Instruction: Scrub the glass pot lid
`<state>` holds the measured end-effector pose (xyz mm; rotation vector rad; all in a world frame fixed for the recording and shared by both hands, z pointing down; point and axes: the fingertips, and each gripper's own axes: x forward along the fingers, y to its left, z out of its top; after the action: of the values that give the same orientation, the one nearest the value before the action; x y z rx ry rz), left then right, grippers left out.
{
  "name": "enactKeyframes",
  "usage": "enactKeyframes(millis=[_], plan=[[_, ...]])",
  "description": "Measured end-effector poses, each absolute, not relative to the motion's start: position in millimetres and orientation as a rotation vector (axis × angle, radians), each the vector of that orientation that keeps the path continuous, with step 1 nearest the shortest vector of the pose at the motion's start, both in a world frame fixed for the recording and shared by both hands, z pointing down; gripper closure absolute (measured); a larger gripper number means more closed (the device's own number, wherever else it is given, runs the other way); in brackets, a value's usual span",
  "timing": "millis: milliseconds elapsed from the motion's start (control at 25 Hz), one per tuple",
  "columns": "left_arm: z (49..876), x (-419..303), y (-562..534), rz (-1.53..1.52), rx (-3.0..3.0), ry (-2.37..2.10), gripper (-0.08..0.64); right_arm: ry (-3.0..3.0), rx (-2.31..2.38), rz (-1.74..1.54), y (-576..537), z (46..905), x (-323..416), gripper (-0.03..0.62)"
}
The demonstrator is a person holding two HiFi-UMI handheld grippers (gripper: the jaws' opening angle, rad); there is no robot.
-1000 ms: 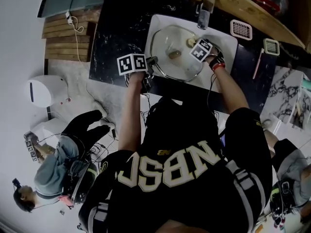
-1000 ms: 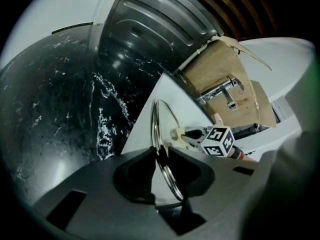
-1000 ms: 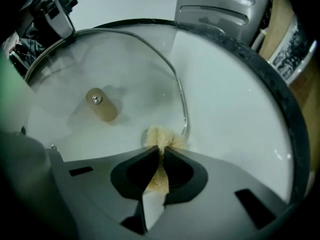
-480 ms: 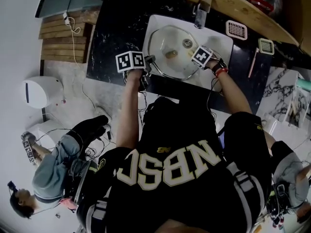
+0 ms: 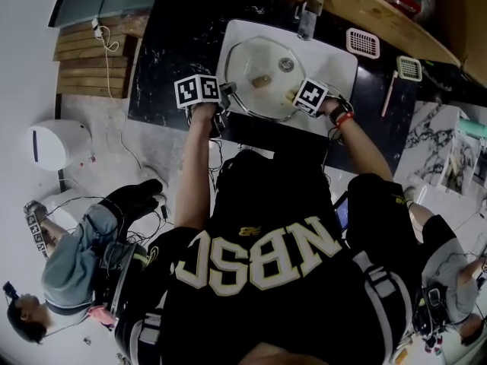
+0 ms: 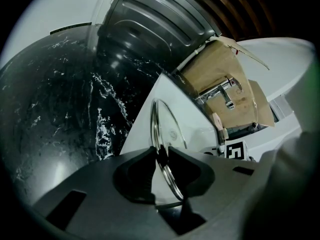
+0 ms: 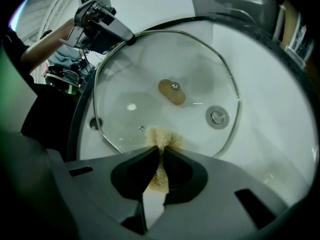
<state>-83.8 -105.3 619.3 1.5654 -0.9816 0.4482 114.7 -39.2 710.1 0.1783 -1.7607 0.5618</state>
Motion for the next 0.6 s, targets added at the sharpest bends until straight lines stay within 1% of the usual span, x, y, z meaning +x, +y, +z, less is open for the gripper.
enactKeyframes(millis=[200,400,600], plan=[[619.3,-82.7,-104.9,0.443,1.559,-0.972,0.468,-1.795,0.118,0.584,-22.0,696.7,101.1,0.552],[618.8,-83.3,-104.5,0.442,1.552,-0.963,0.468,-1.895,0.052,0.693,-3.6,675.4,70.2,0.552],[619.2,-83.7,-104.1,0.450,1.556,-0.959,0.466,-1.965,0.071,0.707,-1.6,661.8,43.3,0.551]])
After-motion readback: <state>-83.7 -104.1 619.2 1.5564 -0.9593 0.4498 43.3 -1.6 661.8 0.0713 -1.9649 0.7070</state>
